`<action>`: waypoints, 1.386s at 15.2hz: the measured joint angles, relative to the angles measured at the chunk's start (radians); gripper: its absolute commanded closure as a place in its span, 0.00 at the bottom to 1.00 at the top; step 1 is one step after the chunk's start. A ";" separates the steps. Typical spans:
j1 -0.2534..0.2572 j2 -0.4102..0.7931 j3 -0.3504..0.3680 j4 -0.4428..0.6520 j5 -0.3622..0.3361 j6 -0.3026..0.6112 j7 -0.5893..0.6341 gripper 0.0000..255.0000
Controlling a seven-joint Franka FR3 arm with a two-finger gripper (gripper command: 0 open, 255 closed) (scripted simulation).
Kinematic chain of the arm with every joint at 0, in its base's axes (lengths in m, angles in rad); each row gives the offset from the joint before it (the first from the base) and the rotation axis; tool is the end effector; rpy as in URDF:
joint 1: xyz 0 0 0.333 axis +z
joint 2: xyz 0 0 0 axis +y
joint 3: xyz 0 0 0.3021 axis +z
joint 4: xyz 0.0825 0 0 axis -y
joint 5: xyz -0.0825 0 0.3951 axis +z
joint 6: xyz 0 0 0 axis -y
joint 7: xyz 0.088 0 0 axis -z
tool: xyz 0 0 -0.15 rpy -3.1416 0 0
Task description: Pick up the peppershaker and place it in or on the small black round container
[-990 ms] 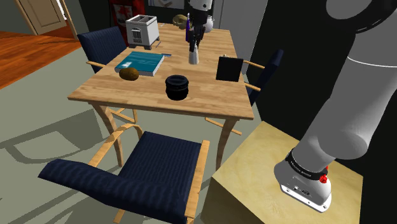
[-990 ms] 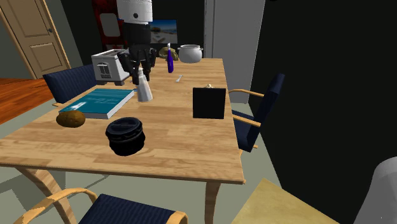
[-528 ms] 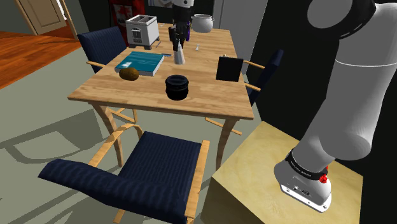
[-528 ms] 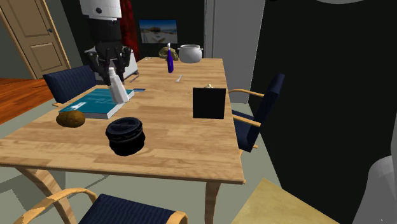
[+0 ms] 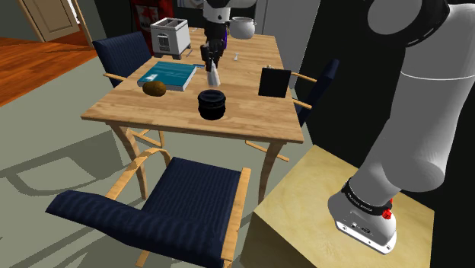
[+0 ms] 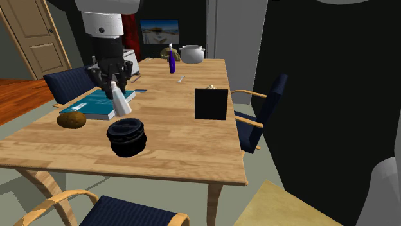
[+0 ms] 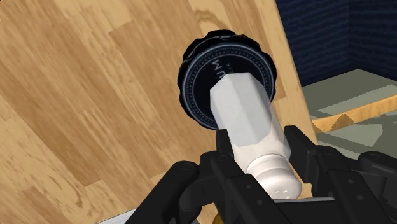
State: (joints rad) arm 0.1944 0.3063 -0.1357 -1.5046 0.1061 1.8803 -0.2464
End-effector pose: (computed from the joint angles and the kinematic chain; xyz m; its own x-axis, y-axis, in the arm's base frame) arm 0.6687 0.0602 0.4406 0.9570 0.2776 0.0846 0.2818 -0.9585 -0.0429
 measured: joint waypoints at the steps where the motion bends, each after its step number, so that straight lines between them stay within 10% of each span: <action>1: 0.002 0.001 0.001 -0.013 0.000 0.014 0.001 1.00; 15: 0.003 0.007 0.002 -0.111 0.005 0.125 -0.008 1.00; 16: 0.003 0.007 0.002 -0.111 0.005 0.125 -0.008 0.00; 21: 0.003 0.009 0.002 -0.113 0.005 0.123 -0.008 0.00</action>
State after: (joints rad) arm 0.1976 0.3155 -0.1333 -1.6175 0.1115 2.0029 -0.2548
